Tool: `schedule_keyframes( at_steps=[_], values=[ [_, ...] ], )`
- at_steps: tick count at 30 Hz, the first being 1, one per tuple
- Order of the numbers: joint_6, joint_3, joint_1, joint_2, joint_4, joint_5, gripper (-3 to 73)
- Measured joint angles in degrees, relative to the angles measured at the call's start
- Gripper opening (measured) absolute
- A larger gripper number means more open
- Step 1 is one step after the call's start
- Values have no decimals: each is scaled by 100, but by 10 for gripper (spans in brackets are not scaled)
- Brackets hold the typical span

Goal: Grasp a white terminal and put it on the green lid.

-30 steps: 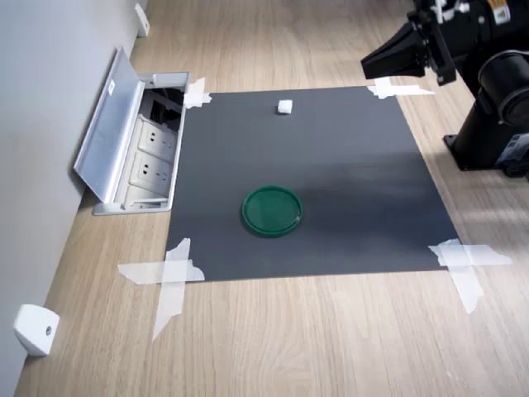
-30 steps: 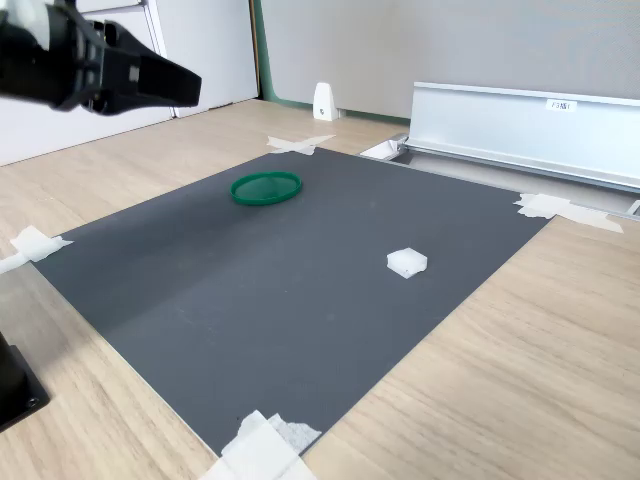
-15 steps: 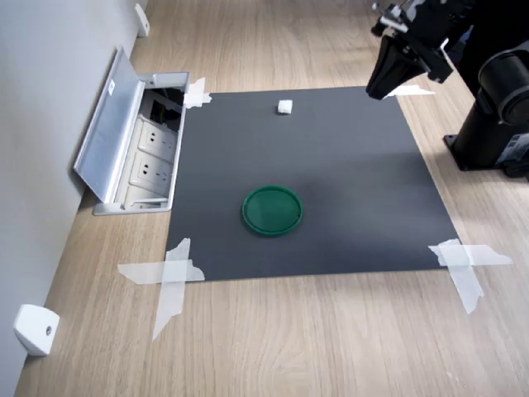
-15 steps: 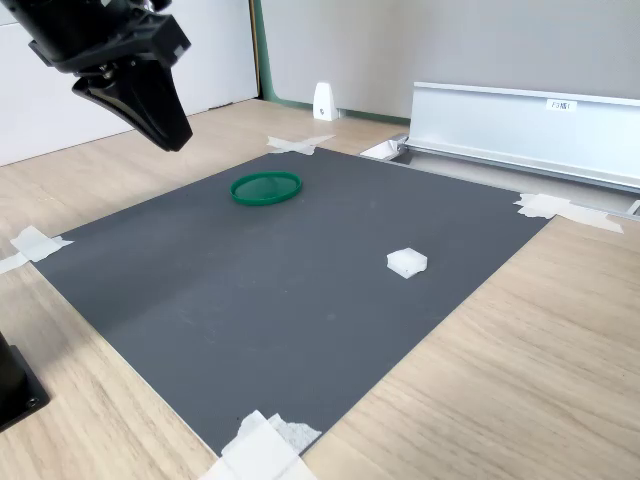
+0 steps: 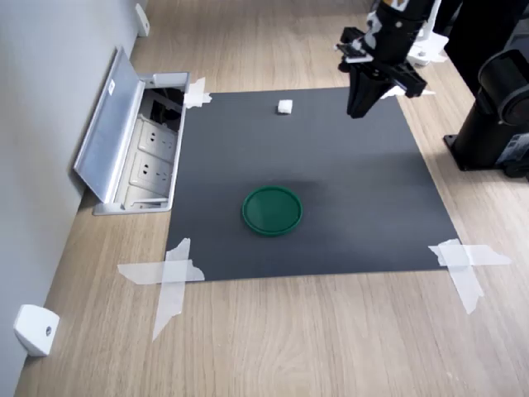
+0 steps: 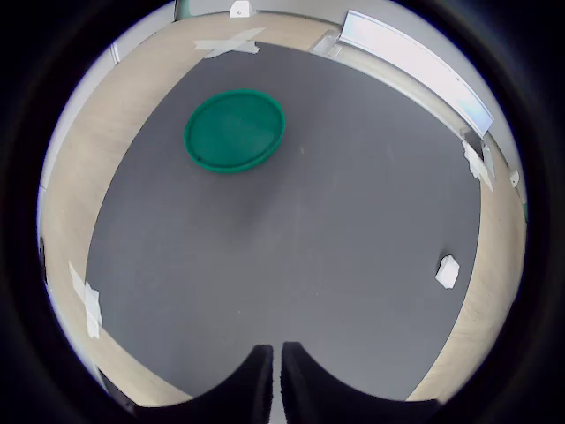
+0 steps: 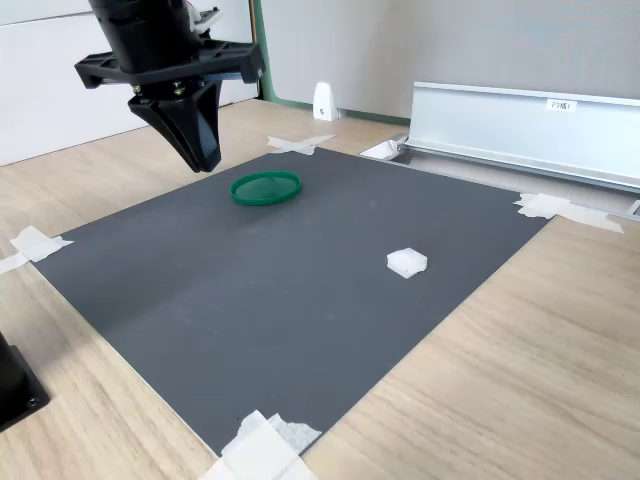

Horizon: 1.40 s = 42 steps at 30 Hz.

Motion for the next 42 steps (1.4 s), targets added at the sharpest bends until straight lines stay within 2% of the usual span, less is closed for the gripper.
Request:
schedule_keyframes(
  at_steps=[3, 6, 14, 17, 21, 26, 29, 32, 36, 42],
  values=[
    [147, -261, -84, 238, -4, 215, 131],
    [128, -429, -387, 398, 18, 244, 229],
    [-590, -790, -1198, 854, 8, 576, 592],
    [-945, -1012, -1510, 1081, 82, 613, 687],
    [-1161, -1418, -1868, 1455, 117, 580, 719],
    [-1181, -1839, -2135, 2019, 111, 506, 723],
    [-1181, -1996, -2226, 2406, -26, 436, 724],
    [-1162, -2047, -2249, 2730, -302, 196, 724],
    [-874, -2046, -2249, 3000, -560, -153, 724],
    [-934, -2046, -2249, 3333, -507, -339, 724]
  ],
)
